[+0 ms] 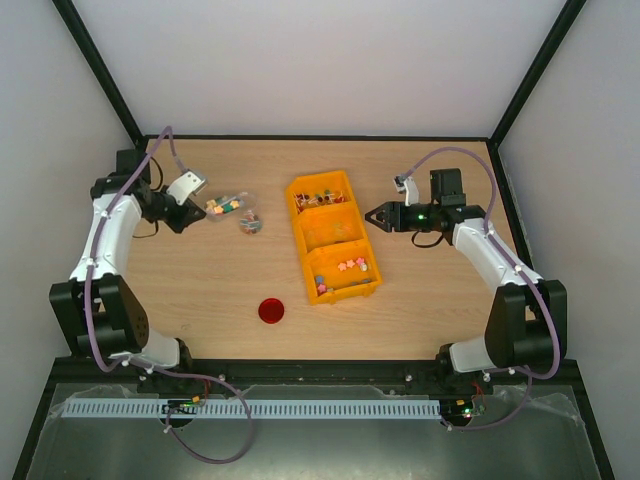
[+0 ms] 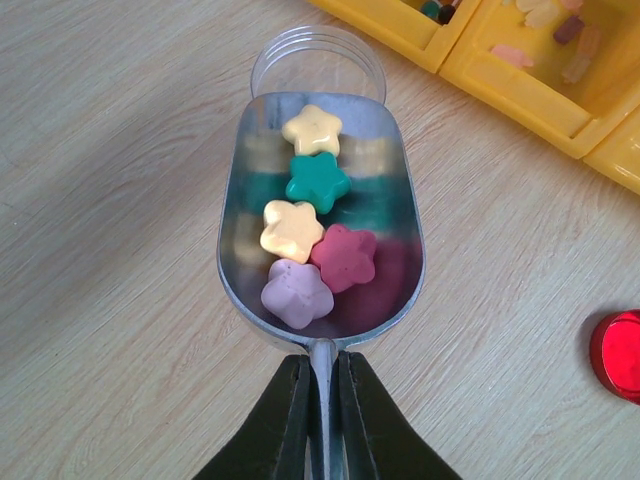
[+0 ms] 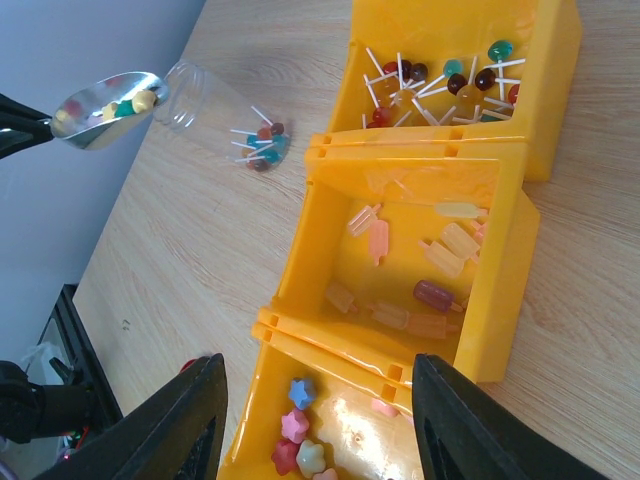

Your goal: Pack the candies

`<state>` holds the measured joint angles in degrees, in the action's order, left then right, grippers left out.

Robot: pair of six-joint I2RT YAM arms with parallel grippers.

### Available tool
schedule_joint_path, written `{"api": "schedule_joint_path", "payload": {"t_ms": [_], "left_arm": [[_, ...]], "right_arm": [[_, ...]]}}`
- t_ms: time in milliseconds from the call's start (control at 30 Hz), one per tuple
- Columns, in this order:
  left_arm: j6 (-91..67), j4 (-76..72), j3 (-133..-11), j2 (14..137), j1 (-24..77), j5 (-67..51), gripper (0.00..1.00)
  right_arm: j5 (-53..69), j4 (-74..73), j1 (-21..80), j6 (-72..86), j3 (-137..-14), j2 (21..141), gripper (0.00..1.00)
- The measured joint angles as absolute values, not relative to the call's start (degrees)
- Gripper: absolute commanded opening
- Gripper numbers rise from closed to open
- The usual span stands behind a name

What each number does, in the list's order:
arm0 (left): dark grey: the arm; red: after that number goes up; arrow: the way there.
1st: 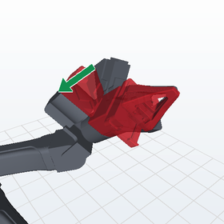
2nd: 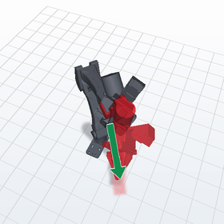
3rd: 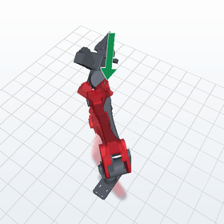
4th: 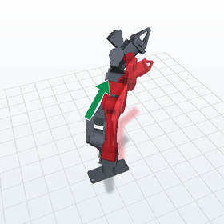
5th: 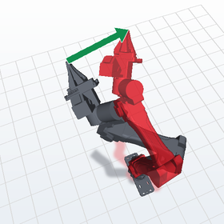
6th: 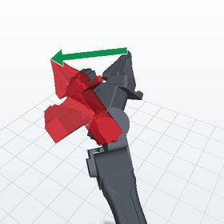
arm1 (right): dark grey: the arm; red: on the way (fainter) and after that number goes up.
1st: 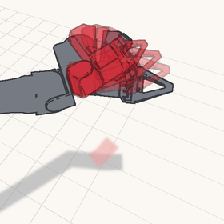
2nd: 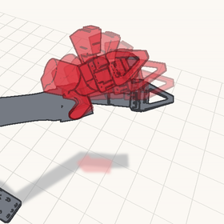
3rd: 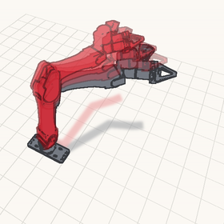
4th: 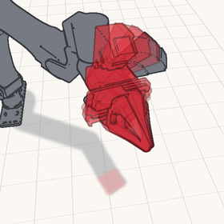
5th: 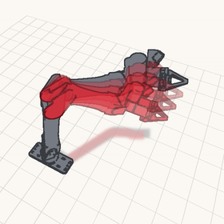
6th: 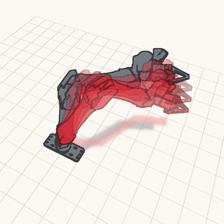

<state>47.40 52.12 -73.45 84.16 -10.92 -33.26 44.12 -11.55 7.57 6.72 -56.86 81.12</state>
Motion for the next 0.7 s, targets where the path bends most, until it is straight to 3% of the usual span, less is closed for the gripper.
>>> {"api": "schedule_joint_path", "payload": {"t_ms": [700], "left_arm": [[48.4, 56.4, -77.5, 86.5, -8.0, -29.5, 0.02]], "right_arm": [[44.1, -10.8, 7.6, 6.8, -56.6, 81.0, 0.53]]}}
